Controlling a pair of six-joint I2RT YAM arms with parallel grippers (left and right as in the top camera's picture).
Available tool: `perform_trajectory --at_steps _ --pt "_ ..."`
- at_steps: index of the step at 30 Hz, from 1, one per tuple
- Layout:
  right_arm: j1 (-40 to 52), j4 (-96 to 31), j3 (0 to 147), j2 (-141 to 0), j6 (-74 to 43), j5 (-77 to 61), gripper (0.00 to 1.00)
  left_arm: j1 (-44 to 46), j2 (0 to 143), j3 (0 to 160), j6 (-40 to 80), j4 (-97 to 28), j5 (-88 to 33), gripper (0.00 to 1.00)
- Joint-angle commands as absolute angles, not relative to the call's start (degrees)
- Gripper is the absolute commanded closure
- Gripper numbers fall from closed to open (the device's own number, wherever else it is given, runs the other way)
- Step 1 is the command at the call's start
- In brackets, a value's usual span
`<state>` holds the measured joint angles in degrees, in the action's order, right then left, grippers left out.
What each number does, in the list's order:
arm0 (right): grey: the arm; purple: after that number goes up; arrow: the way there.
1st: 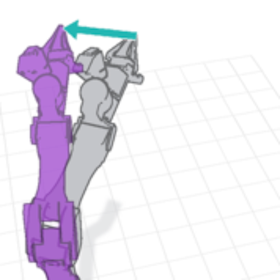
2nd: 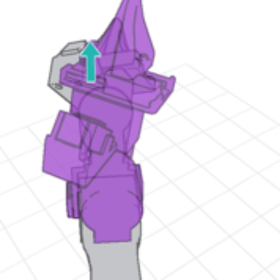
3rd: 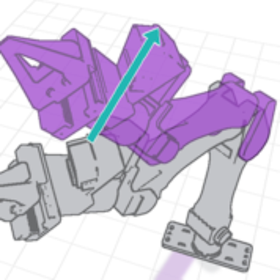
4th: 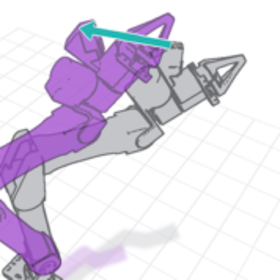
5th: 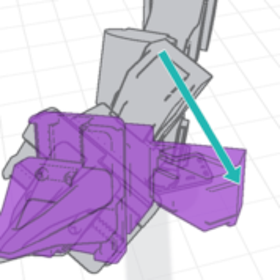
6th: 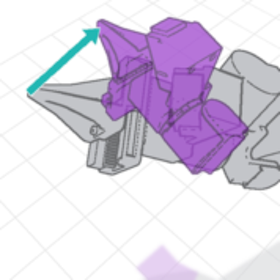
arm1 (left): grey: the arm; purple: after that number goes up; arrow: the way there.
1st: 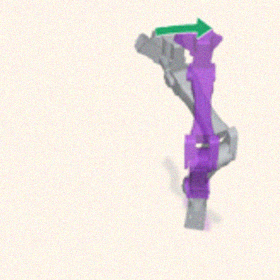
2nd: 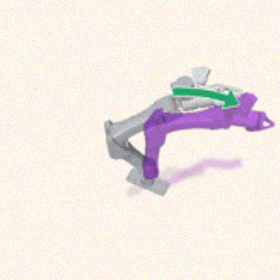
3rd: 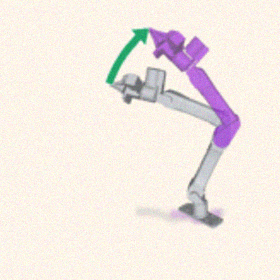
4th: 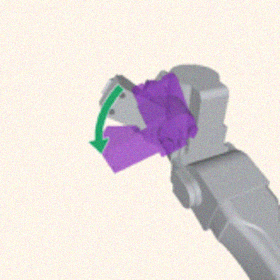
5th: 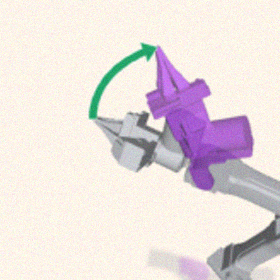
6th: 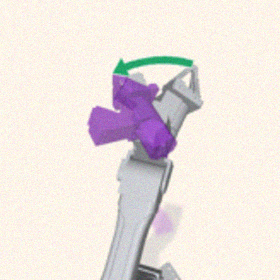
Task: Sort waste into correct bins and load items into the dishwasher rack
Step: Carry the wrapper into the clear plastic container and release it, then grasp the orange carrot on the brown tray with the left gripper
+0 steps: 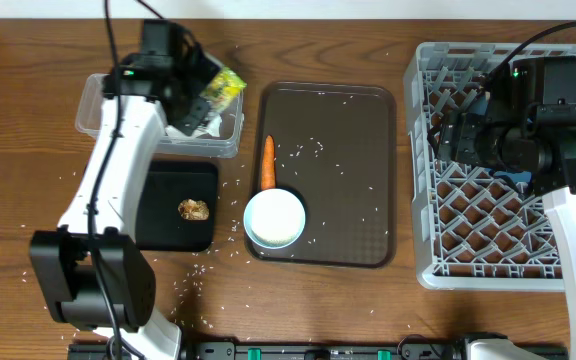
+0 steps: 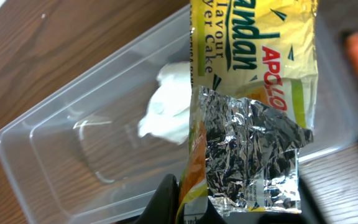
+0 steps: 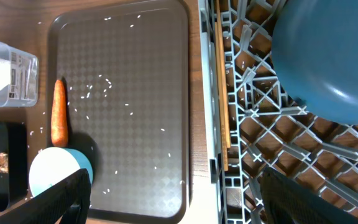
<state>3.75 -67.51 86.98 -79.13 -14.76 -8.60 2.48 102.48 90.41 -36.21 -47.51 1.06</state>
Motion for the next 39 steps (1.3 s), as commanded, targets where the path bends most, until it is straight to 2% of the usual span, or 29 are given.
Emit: perform_trajectory --at_steps 1,2,4,5,9,12,15,20,24,29,36,39 --pt "3.07 -67.48 87.22 -79.07 -15.4 -9.06 0.2 -0.49 103.22 90.08 -41.6 -46.85 -1.1 0.94" --pt "3.07 -67.48 87.22 -79.07 -15.4 -9.06 0.2 -1.3 103.24 90.08 -41.58 -46.41 -1.1 0.94" --pt "3.07 -67.51 87.22 -79.07 -15.4 -9.06 0.2 -2.26 103.26 90.11 -41.54 -45.52 -1.13 0.56" --pt "3.07 -67.51 87.22 -79.07 -15.4 -9.06 0.2 -2.46 103.24 90.11 -41.54 -45.23 -1.08 0.5" --pt "3.07 -67.46 87.22 -79.07 -15.4 -9.06 0.2 -2.33 102.83 90.74 -40.34 -44.71 -0.45 0.51" --pt "3.07 -67.55 87.22 -79.07 -15.4 -9.06 0.2 -2.0 101.54 92.03 -34.06 -44.25 -0.99 0.5" --pt "3.07 -67.53 87.22 -79.07 -15.4 -9.06 0.2 -0.54 99.13 92.55 -24.6 -44.23 -7.77 0.5" --pt "3.07 -67.29 87.22 -79.07 -15.4 -9.08 0.15 5.23 97.21 92.49 -17.85 -47.24 -18.48 0.58" --pt "3.07 -67.33 87.22 -79.07 -15.42 -9.08 0.13 11.31 98.7 90.65 -16.95 -49.28 -18.39 0.58" --pt "3.07 -67.24 87.22 -79.07 -15.42 -9.06 0.13 16.84 102.26 87.02 -6.35 -49.21 -15.81 0.58" --pt "3.07 -67.07 87.22 -79.07 -15.44 -9.08 0.13 20.97 109.51 85.6 1.52 -47.92 -5.28 0.58" --pt "3.07 -67.07 87.22 -79.07 -15.46 -9.17 0.14 21.74 112.73 85.6 4.12 -46.68 -3.81 0.53"
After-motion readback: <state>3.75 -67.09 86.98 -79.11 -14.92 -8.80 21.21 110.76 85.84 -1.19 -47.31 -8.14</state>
